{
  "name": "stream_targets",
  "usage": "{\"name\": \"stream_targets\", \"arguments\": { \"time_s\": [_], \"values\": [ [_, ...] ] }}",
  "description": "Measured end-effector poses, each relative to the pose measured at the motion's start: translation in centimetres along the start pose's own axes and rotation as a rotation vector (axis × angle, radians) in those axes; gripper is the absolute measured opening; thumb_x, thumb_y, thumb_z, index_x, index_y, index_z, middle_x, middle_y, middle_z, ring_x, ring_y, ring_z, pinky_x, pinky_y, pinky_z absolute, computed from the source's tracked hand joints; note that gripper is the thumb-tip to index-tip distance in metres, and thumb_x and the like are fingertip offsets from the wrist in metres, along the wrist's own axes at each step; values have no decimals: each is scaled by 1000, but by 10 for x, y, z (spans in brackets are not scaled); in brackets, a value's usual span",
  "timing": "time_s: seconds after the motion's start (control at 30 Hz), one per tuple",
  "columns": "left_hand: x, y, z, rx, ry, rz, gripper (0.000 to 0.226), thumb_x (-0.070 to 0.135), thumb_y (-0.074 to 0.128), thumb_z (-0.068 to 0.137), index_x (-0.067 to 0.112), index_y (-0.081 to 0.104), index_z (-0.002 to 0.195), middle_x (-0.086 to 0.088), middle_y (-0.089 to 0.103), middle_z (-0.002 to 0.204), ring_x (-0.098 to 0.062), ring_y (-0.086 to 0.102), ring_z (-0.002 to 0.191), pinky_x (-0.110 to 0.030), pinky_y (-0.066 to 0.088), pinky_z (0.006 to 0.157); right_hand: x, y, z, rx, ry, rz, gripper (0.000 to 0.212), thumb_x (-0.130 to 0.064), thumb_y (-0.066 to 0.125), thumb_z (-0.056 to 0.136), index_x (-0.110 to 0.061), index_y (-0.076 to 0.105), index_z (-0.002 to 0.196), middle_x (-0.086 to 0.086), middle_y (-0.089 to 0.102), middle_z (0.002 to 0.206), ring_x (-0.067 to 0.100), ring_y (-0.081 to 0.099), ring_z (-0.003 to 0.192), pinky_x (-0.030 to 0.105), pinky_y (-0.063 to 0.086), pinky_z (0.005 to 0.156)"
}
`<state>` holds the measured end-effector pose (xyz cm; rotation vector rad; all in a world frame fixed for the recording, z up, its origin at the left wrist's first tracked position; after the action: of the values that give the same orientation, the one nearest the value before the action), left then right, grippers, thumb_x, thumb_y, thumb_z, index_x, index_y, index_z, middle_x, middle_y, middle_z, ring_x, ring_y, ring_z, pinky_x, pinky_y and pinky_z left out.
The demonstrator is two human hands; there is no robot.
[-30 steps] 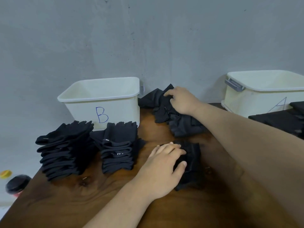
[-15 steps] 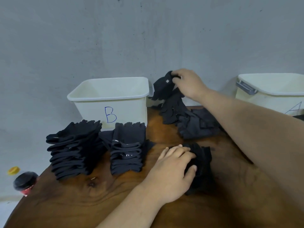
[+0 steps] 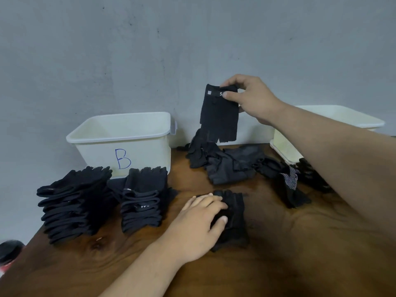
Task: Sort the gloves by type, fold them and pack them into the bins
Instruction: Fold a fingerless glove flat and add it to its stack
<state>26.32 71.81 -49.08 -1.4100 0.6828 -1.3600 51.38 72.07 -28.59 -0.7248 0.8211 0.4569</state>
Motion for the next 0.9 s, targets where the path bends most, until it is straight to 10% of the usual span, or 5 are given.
{"name": "stream_targets", "arguments": {
  "time_s": [0.4, 0.53, 0.7, 0.9],
  "values": [
    [4, -38, -9, 450, -122, -626, 57, 48, 46, 109, 36, 34, 163, 25, 44, 159, 11, 38, 145, -20, 33, 122, -20, 45, -91, -86, 39, -124, 23, -22, 90, 84, -24, 71, 97, -1, 76, 98, 28, 75, 86, 45, 63, 87],
    [4, -46, -12, 571, -117, -949, 69, 52, 50, 106, 32, 26, 167, 20, 43, 162, 4, 42, 147, -29, 34, 124, -40, 74, -129, -234, -16, -21, 18, -19, 84, 91, -21, 74, 106, -5, 80, 89, 11, 76, 79, 28, 60, 83],
    [-9, -60, -18, 760, -188, -1052, 38, 46, 55, 106, 42, 57, 144, 12, 67, 140, -11, 60, 136, -52, 42, 118, -47, 97, -163, -491, 140, 125, 32, -22, 51, 112, -30, 70, 137, -17, 73, 130, 3, 72, 114, 37, 55, 107],
    [-22, -80, -20, 848, -252, -1060, 38, 49, 57, 106, 26, 72, 131, 1, 76, 127, -23, 69, 125, -58, 49, 111, -37, 65, -160, -3, 65, 121, 14, -23, 69, 102, -32, 76, 109, -15, 78, 105, 4, 72, 97, 29, 57, 85]
  ]
}}
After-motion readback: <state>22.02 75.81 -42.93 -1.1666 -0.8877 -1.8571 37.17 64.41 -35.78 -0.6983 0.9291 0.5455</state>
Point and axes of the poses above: each hand's wrist, its own z-axis towards the middle knuckle, its own y-axis out of the palm, x = y × z, the point moved 5 cm from there along z, towards the middle knuckle
